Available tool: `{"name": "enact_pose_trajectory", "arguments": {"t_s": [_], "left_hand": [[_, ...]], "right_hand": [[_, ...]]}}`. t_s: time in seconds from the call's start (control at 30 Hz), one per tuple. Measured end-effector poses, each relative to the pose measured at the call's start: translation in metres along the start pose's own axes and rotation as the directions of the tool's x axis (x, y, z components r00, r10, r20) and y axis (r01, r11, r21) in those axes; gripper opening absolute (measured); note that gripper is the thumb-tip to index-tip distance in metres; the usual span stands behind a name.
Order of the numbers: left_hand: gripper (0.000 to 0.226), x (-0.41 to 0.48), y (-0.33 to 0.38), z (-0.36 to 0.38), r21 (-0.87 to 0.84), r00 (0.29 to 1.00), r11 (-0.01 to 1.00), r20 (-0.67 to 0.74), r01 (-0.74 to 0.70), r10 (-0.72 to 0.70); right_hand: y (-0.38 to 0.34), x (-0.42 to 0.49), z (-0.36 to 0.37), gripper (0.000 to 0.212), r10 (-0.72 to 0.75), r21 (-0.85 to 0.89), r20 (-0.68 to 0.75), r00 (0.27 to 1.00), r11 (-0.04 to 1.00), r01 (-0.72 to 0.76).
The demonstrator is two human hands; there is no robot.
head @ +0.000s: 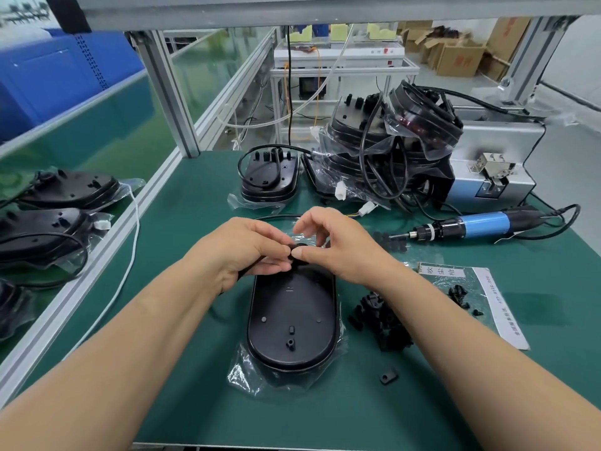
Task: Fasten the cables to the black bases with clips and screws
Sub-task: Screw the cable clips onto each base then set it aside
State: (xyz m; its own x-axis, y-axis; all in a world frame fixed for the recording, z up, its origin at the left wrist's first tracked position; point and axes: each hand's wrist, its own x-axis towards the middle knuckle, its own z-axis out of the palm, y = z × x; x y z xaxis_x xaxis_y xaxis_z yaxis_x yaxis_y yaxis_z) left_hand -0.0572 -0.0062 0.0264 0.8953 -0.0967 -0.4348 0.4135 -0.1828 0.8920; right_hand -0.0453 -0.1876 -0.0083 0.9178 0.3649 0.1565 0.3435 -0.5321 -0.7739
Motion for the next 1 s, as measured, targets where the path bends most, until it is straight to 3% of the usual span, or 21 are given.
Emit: {"name": "enact_pose_trajectory", "arguments": {"t_s": [0.13,0.23,0.37,0.4,0.47,0.53,0.7,0.83,1.0], "left_hand": [[0.014,0.0,0.005,-0.001,0.012,1.0,1.0,0.005,0.003,-0.003],[0.011,0.002,0.007,-0.001,0.036,0.999,0.999,-0.036,-0.025,0.026],[0.024,0.006,0.012,-0.006,0.06,0.998,0.997,-0.023,-0.056,0.057],[0.027,0.008,0.012,-0.008,0.168,0.996,0.982,-0.019,-0.083,0.087],[0.029,0.013,0.01,-0.013,0.525,0.983,0.838,-0.017,-0.147,0.183],[0.033,0.016,0.006,-0.014,0.679,0.978,0.717,0.013,-0.161,0.207],[0.023,0.019,-0.009,-0.022,0.564,0.97,0.79,0.11,-0.241,0.217],[0.025,0.025,-0.011,-0.023,0.54,0.971,0.809,0.085,-0.234,0.225],[0.03,0.03,-0.014,-0.025,0.503,0.975,0.837,0.072,-0.218,0.211]], "right_hand": [[0.001,0.003,0.001,0.035,-0.073,0.089,0.082,0.994,0.994,0.066],[-0.001,0.011,0.001,0.027,-0.023,0.162,0.12,0.992,0.987,0.003],[-0.001,0.016,-0.002,0.01,0.003,0.065,0.11,0.994,0.998,-0.01],[-0.001,0.017,-0.003,0.007,0.004,0.056,0.12,0.993,0.998,-0.011],[-0.002,0.019,-0.006,0.004,-0.003,0.028,0.161,0.987,1.0,-0.001],[-0.005,0.021,-0.008,0.001,0.015,0.005,0.232,0.973,1.0,-0.016],[-0.007,0.027,-0.013,0.006,0.086,0.108,0.29,0.953,0.987,-0.122],[-0.007,0.034,-0.012,0.016,0.136,0.21,0.24,0.961,0.96,-0.188],[-0.01,0.045,-0.017,0.031,0.199,0.241,0.324,0.925,0.928,-0.284]]}}
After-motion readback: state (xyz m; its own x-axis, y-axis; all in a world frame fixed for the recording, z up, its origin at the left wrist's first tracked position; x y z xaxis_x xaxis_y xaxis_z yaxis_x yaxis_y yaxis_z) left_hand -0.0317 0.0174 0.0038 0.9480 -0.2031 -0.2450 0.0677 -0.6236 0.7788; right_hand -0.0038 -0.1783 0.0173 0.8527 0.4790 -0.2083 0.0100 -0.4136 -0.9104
